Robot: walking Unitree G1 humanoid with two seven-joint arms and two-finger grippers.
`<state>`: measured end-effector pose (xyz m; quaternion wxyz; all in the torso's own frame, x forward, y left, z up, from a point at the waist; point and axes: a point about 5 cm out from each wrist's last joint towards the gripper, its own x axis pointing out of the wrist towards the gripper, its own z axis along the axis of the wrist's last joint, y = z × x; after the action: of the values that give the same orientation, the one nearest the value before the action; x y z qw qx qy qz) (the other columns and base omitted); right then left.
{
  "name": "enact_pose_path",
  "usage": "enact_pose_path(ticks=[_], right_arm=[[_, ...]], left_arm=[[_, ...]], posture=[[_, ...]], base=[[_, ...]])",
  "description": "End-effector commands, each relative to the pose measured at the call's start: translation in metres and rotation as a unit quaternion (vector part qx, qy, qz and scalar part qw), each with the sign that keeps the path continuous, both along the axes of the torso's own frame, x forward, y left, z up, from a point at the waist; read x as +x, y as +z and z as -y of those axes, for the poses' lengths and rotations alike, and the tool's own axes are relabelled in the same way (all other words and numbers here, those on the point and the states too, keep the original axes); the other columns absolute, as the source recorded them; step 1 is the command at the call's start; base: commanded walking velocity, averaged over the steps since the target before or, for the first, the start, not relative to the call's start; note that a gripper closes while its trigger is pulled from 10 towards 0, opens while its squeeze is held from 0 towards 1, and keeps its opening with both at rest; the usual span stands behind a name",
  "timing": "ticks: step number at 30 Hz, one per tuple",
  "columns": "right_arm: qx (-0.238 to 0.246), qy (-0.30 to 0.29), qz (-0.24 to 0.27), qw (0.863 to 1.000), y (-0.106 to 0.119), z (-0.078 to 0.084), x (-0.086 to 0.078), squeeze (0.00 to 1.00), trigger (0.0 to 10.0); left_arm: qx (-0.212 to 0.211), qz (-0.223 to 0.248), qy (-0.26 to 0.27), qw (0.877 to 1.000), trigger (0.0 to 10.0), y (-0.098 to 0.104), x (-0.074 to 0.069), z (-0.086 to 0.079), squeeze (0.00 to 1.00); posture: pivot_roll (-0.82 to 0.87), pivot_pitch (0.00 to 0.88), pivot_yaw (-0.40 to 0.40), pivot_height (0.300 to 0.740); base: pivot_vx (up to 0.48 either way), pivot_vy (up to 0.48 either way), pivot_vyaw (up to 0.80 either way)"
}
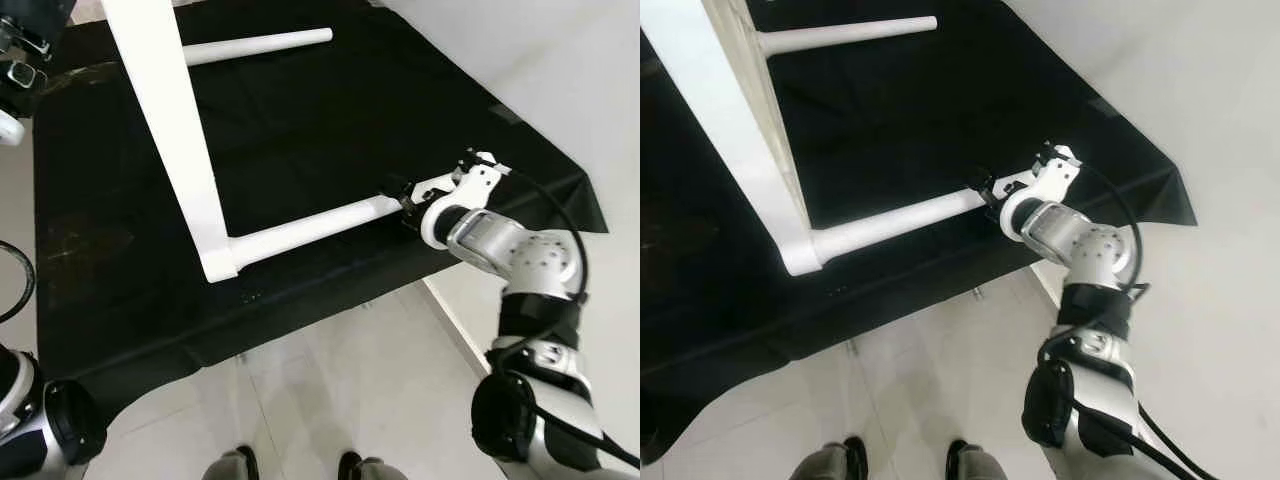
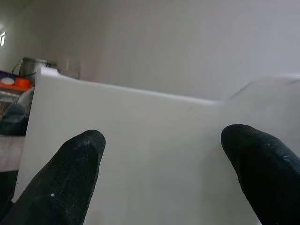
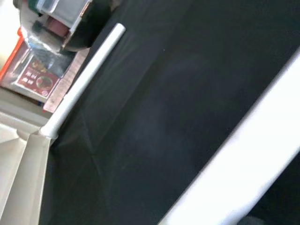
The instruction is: Building children table
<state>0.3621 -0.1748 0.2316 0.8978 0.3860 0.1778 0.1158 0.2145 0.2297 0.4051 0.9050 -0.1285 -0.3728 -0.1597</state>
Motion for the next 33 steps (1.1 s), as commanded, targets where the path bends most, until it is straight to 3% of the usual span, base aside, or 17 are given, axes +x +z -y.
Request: enact_pose_path(ticks=[1, 5, 8, 13, 15, 16, 18, 19, 21, 22, 26, 29, 31, 33], right_arm=[[-0.01, -0.003, -0.003, 1.0, -0.001, 0.007, -0.006, 0.0, 10.0], [-0.026, -0.006, -0.003, 1.0, 0.0, 0.016, -0.016, 0.0, 10.0], [-0.064, -0.011, -0.012, 0.998, 0.0, 0.03, -0.033, 0.0, 10.0], [-0.08, -0.014, -0.007, 0.997, 0.0, 0.035, -0.038, 0.0, 10.0], [-0.128, -0.012, 0.061, 0.99, 0.01, 0.031, -0.041, 0.0, 10.0], [-0.128, -0.012, 0.061, 0.99, 0.01, 0.031, -0.041, 0.0, 10.0], [-0.157, 0.001, 0.176, 0.972, 0.037, 0.009, -0.04, 0.0, 10.0], [-0.157, 0.001, 0.176, 0.972, 0.037, 0.009, -0.04, 0.0, 10.0], [-0.185, 0.002, 0.24, 0.953, 0.051, -0.007, -0.038, 0.0, 10.0], [-0.185, 0.002, 0.24, 0.953, 0.051, -0.007, -0.038, 0.0, 10.0], [-0.229, 0.025, 0.295, 0.927, 0.047, -0.027, -0.037, 0.0, 10.0], [-0.243, 0.039, 0.305, 0.92, 0.043, -0.034, -0.037, 0.0, 10.0], [-0.269, 0.067, 0.315, 0.908, 0.031, -0.05, -0.037, 0.0, 10.0], [-0.276, 0.07, 0.317, 0.905, 0.029, -0.053, -0.037, 0.0, 10.0]], left_arm=[[0.006, 0.014, 0.0, 1.0, 10.0, 0.004, -0.004, 0.0, 0.0], [0.007, 0.015, -0.001, 1.0, 10.0, 0.005, -0.005, 0.0, 0.0], [0.007, 0.017, -0.005, 1.0, 10.0, 0.005, -0.004, -0.001, 0.0], [0.007, 0.018, -0.008, 1.0, 10.0, 0.006, -0.004, -0.001, 0.0], [0.006, 0.018, -0.012, 1.0, 10.0, 0.005, -0.003, 0.001, 0.0], [0.006, 0.018, -0.012, 1.0, 10.0, 0.005, -0.003, 0.001, 0.0], [0.008, -0.002, -0.015, 1.0, 10.0, -0.004, 0.0, 0.006, 0.0], [0.008, -0.002, -0.015, 1.0, 10.0, -0.004, 0.0, 0.006, 0.0], [0.015, -0.024, -0.012, 1.0, 10.0, -0.016, 0.001, 0.011, 0.0], [0.015, -0.024, -0.012, 1.0, 10.0, -0.016, 0.001, 0.011, 0.0], [0.025, -0.063, 0.015, 0.998, 10.0, -0.04, -0.006, 0.012, 0.0], [0.024, -0.079, 0.027, 0.996, 10.0, -0.05, -0.01, 0.013, 0.0], [0.015, -0.133, 0.045, 0.99, 10.0, -0.082, -0.021, 0.019, 0.0], [0.007, -0.145, 0.042, 0.988, 10.0, -0.09, -0.024, 0.021, 0.0]], posture=[[0.1, 0.236, -0.04, 0.74], [0.09, 0.235, -0.038, 0.74], [0.08, 0.235, -0.037, 0.74], [0.07, 0.236, -0.036, 0.74], [0.07, 0.233, -0.035, 0.74], [0.07, 0.233, -0.035, 0.74], [0.07, 0.22, -0.031, 0.74], [0.07, 0.22, -0.031, 0.74], [0.08, 0.212, -0.036, 0.74], [0.08, 0.212, -0.036, 0.74], [0.09, 0.196, -0.044, 0.74], [0.1, 0.188, -0.048, 0.74], [0.11, 0.165, -0.051, 0.74], [0.11, 0.165, -0.051, 0.74]], base=[[0.0, 0.0, 0.0], [0.0, 0.0, 0.0], [0.0, 0.0, 0.0], [0.0, 0.0, 0.0], [0.0, 0.0, 0.0], [0.0, 0.0, 0.0], [0.0, 0.0, 0.0], [0.0, 0.0, 0.0], [0.0, 0.0, 0.0], [0.0, 0.0, 0.0], [0.0, 0.0, 0.0], [0.0, 0.0, 0.0], [0.0, 0.0, 0.0], [0.0, 0.0, 0.0]])
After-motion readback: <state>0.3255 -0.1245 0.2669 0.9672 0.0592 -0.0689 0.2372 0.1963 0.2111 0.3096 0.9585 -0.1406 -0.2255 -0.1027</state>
